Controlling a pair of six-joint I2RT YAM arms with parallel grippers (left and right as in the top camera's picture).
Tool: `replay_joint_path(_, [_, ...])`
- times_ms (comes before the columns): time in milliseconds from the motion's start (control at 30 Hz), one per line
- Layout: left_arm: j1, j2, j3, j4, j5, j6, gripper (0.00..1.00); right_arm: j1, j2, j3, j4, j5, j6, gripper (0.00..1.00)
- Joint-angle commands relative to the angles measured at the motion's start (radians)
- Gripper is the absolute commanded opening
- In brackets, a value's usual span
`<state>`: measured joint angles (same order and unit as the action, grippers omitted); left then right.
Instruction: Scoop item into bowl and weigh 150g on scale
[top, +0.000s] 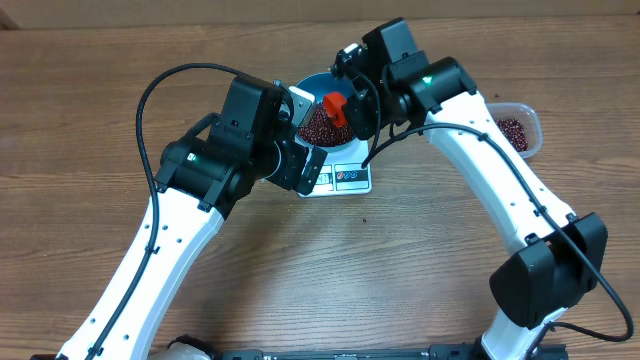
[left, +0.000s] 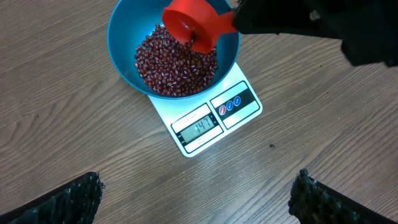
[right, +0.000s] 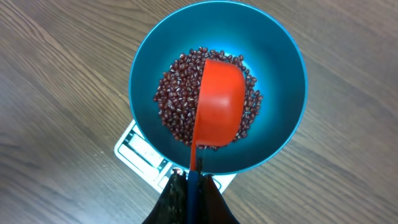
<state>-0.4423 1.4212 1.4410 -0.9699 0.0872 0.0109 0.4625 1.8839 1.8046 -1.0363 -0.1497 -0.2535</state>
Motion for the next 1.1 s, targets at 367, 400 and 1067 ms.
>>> replay_joint_path(367, [0.003,0.005,0.008,0.002,0.014,0.019,1.00,0.035,-0.038,0.030,0.019,0.089,-0.010,0.04])
replay_joint_path(400, [0.003,0.005,0.008,0.002,0.014,0.019,1.00,0.035,-0.038,0.030,0.019,0.089,-0.010,0.04])
replay_joint_path(1067, [0.003,0.005,0.008,0.002,0.014,0.019,1.00,0.087,-0.043,0.030,0.039,0.299,-0.013,0.04])
